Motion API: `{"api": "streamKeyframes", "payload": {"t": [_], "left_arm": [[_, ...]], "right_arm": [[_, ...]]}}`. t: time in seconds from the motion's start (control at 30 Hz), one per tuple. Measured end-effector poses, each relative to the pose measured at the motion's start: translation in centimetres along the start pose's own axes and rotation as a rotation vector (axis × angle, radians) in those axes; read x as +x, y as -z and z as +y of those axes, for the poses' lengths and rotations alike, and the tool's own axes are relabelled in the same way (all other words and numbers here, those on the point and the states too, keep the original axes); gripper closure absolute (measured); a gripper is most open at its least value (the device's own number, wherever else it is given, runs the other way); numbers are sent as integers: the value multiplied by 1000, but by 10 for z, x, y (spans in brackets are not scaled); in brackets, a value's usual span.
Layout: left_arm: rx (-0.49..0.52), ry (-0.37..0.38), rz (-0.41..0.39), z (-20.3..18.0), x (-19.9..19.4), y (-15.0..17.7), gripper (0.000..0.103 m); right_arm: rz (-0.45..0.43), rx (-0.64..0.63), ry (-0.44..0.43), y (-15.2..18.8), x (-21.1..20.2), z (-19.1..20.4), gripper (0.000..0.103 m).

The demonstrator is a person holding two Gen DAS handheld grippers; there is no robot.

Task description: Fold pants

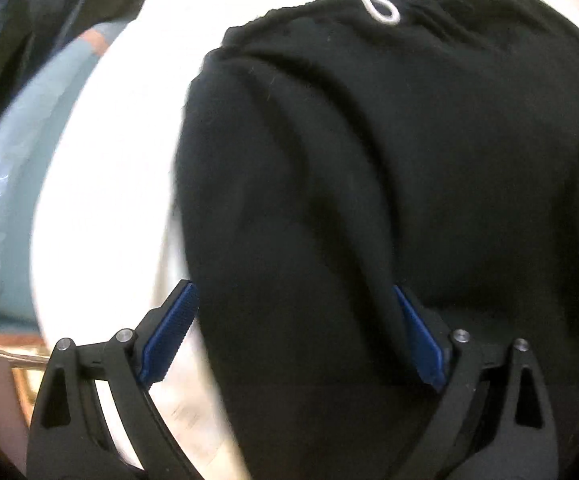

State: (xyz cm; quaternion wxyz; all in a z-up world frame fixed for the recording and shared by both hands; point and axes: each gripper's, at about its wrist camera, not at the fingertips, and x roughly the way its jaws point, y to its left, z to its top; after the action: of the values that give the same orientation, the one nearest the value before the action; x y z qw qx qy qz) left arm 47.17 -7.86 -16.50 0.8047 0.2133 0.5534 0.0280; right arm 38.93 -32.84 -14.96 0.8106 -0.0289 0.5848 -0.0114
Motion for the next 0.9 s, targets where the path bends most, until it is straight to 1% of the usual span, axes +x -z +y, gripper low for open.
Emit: {"api": "streamKeyframes", "payload": {"t": [0.03, 0.07, 0.1, 0.17, 0.23, 0.27, 0.33, 0.43, 0.5, 0.57, 0.6, 0.63, 0.67, 0.7, 0.73, 0.8, 0.83, 0.9], "left_arm": [[-14, 21, 6, 4, -11, 13, 10], [-34, 62, 0, 9, -26, 27, 10], [-43, 92, -20, 15, -42, 37, 10], [-45, 86, -54, 16, -71, 59, 10], [-73, 101, -75, 23, -96, 81, 10], [-90, 116, -81, 27, -110, 98, 10], [-124, 162, -92, 33, -137, 136, 10], [-149, 189, -103, 41, -165, 183, 10], [-155, 202, -100, 46, -181, 226, 10], [-171, 237, -87, 44, -183, 254, 10], [-193, 262, -65, 46, -176, 269, 10], [-215, 277, -45, 48, -174, 284, 12], [-240, 296, -32, 49, -172, 297, 14], [-255, 321, -31, 49, -172, 316, 18], [-260, 331, -36, 49, -172, 325, 20], [-275, 323, -44, 50, -176, 343, 20], [-289, 343, -46, 50, -177, 350, 20], [-287, 388, -30, 44, -172, 353, 20]], "right_arm": [[-2, 1, 5, 0, -4, -1, 29], [-20, 11, -18, -1, -13, -1, 29], [-37, 19, -61, -2, -20, 0, 29], [-86, 26, -160, -2, -41, 4, 29], [-138, 37, -202, 5, -68, 10, 29], [-156, 52, -233, 10, -78, 10, 29], [-188, 81, -336, 26, -105, 14, 29], [-202, 72, -387, 54, -139, 24, 29], [-195, 57, -408, 81, -159, 30, 29], [-195, 50, -434, 117, -179, 34, 28], [-196, 57, -437, 125, -181, 40, 28], [-202, 70, -451, 140, -186, 41, 27], [-204, 85, -475, 154, -190, 42, 27], [-204, 99, -498, 168, -193, 44, 27], [-203, 113, -517, 183, -195, 45, 27], [-184, 124, -526, 197, -196, 50, 27], [-181, 117, -524, 202, -199, 52, 27], [-193, 84, -494, 211, -205, 57, 27]]}}
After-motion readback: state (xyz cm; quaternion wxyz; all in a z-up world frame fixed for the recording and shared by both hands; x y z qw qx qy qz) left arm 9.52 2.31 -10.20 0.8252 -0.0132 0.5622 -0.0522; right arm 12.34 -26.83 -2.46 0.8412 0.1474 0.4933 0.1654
